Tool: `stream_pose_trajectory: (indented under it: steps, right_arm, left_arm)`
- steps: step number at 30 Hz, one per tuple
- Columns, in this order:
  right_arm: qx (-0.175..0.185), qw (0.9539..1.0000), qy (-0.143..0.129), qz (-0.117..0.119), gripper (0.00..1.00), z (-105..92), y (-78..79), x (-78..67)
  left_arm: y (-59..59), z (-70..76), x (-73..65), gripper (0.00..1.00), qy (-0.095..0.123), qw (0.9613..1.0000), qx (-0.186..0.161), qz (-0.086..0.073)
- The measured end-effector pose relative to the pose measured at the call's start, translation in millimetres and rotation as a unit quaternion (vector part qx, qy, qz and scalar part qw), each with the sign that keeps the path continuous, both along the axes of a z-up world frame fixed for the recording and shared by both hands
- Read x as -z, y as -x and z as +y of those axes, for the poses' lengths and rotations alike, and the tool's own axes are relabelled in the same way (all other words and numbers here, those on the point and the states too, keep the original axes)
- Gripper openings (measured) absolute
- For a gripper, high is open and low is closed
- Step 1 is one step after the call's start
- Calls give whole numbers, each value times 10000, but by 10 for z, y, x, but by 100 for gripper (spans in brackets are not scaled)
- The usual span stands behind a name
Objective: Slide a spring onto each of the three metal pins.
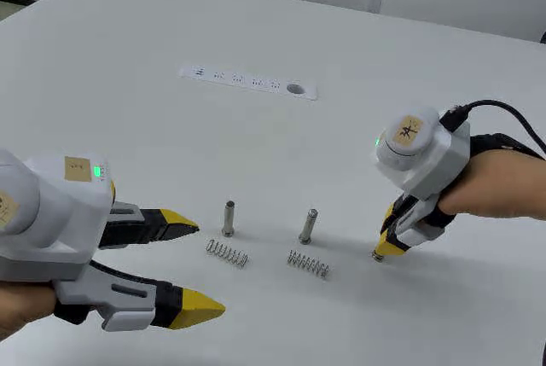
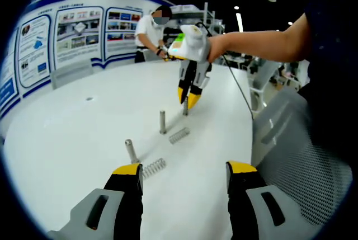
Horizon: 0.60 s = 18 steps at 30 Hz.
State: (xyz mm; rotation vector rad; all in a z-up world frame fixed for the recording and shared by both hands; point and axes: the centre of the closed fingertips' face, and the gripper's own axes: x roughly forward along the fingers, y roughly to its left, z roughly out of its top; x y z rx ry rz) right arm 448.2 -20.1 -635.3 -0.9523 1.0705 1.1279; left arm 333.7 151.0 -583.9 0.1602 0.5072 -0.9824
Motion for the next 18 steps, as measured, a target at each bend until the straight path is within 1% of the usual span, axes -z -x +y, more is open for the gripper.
stream_pose_trajectory:
  steps: [2,6,8,10,13,15,18]
  right_arm:
    - [-29,10000,-12,-38,17,18,22,-49]
    - [-164,9996,-49,-225,18,98,63,-192]
    - [-252,9992,-128,-275,18,184,115,-260]
    - [-353,9986,-220,-318,18,282,166,-300]
    - [-440,9981,-338,-266,17,405,227,-278]
    - [-494,9978,-381,-222,17,470,247,-217]
    - [-506,9977,-437,-92,17,549,304,-116]
  left_arm:
    - [5,-4,1,61,-7,10000,9,0]
    - [15,-12,0,61,-21,10000,28,-1]
    - [17,-17,-1,61,-30,10000,41,-2]
    - [15,-24,-4,61,-38,10000,55,-10]
    - [13,-39,-14,61,-35,10000,67,-18]
    - [16,-47,-15,61,-38,10000,80,-19]
    - [29,-52,-11,61,-44,9999,96,-13]
